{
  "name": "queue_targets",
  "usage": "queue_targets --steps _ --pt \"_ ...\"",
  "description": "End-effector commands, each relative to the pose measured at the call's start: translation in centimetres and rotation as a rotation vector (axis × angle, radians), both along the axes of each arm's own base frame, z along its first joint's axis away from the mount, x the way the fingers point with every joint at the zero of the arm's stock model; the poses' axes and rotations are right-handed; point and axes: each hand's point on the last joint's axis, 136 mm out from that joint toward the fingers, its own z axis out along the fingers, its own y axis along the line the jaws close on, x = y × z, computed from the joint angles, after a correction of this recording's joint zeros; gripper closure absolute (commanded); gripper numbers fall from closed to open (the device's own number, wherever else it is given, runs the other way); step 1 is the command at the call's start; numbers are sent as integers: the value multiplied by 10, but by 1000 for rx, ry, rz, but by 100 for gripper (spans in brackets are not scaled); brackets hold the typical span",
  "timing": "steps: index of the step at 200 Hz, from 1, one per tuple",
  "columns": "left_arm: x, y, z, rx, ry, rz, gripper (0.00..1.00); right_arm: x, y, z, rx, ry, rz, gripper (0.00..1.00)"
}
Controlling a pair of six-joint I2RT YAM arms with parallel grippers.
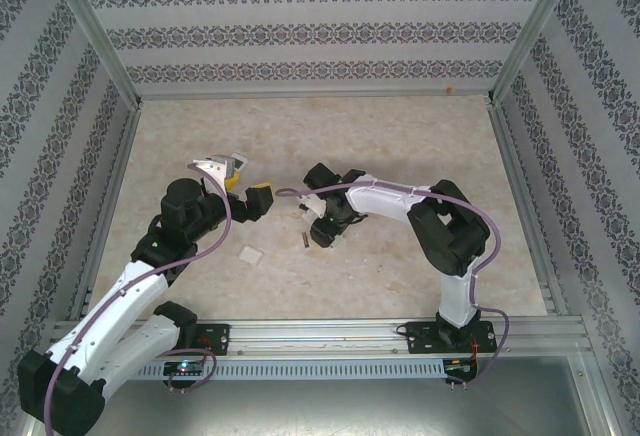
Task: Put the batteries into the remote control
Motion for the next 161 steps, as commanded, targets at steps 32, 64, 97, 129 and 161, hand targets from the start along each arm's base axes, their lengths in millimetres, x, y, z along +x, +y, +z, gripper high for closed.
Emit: queue_targets --steps 32,64,97,129,161 --pt "-6 3 -8 94 -83 -22 0 4 -35 20 -93 -126 332 56" --pt "-15 -4 -8 69 -132 -78 0 -5 -68 18 -154 -101 538 56" --pt "-16 -8 -10 61 -137 -97 0 -17 -77 13 -165 -25 691 54" --pt "-15 -9 -6 50 -163 -100 0 -16 -69 0 -174 -39 851 47" --pt "-13 -6 -6 52 -161 -78 0 12 -64 -1 -248 -189 871 37"
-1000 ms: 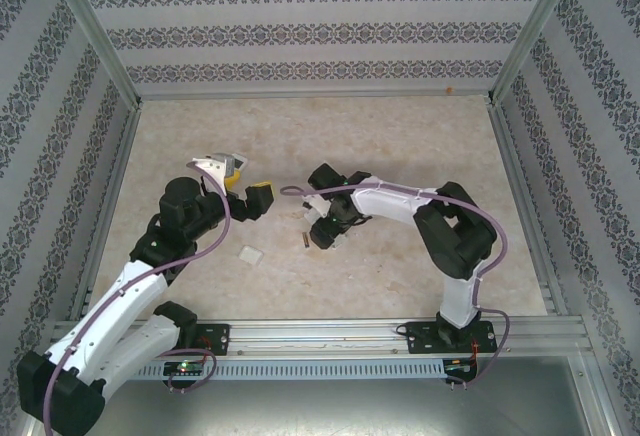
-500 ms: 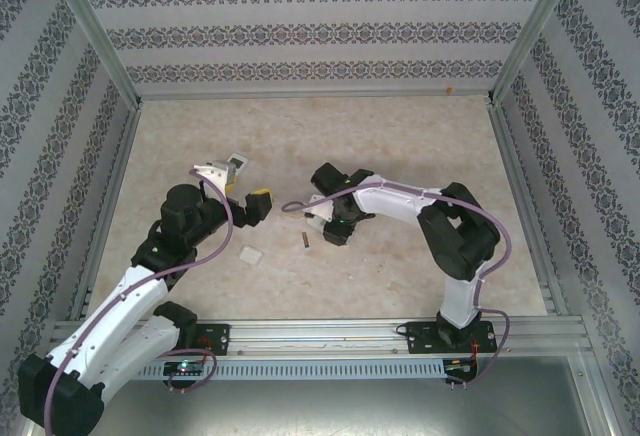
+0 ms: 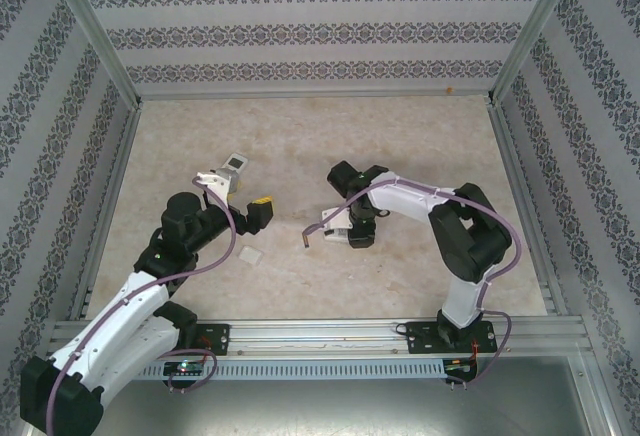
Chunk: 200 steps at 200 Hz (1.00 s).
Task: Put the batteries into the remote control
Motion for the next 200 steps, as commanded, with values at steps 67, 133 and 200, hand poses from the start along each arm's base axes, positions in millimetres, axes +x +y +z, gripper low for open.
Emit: queue_targets --steps 67,133,200 --pt "12 27 17 -88 -13 199 0 25 71 97 644 -248 -619 30" --pt "16 40 2 -116 226 329 0 -20 90 86 661 26 -1461 49" --pt "11 15 -19 -106 375 210 0 -27 123 36 466 -13 -1424 60"
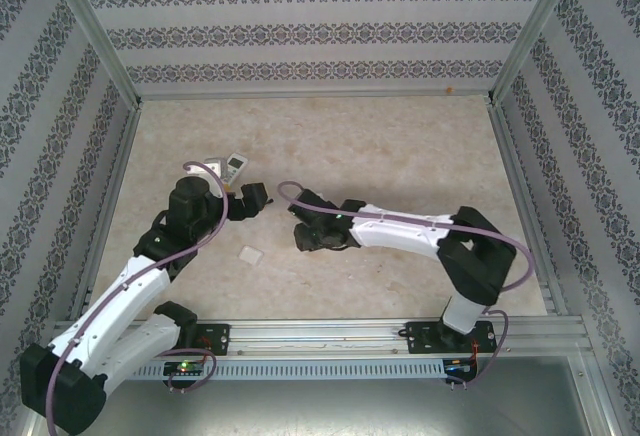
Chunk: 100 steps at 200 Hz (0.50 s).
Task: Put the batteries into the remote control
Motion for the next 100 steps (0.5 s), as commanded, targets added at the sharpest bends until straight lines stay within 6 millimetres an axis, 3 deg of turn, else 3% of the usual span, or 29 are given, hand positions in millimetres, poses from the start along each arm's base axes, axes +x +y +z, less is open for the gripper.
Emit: queue_targets --steps 1,68,100 --pt "-6 -11 1 -26 47 -53 0 4 2 -6 -60 -1 -45 60" --pt "-3 -9 -2 -13 42 -40 0 13 9 -44 -149 23 -36 69" --pt "-3 -8 -5 -6 46 -40 0 16 5 -47 -169 11 -40 86"
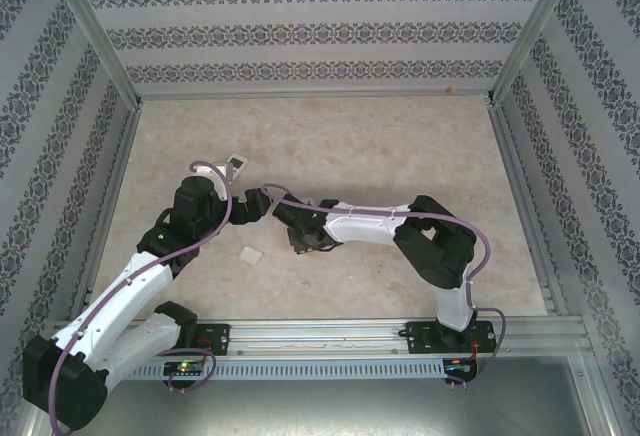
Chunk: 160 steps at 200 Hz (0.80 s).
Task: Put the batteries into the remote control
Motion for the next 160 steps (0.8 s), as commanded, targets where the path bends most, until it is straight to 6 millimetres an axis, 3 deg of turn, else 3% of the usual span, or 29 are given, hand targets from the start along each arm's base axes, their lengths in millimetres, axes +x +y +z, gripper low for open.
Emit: queue_targets --steps 1,20,38,63,82,101,130,160 --pt "1 -3 10 -12 -17 -6 0 3 -3 -2 -34 -17 -15 87" --pt "1 -7 11 -24 -16 -26 0 3 -2 10 10 -14 -24 94" --pt "-1 -26 16 -65 -33 -134 0 7 -11 41 97 -67 -60 95" --pt "-7 -66 17 -134 -5 -304 0 21 -61 70 163 -151 -182 98" --pt "-12 -99 11 -108 6 -415 0 25 -111 64 143 -161 -268 99" --pt "-17 -126 -2 -93 50 -484 0 26 -138 56 144 -148 -288 98" --pt "-19 -149 -21 -105 124 -518 0 23 -154 44 110 -110 -279 98" --pt "-21 -155 -32 -98 154 -519 0 19 -156 32 104 -76 -269 98"
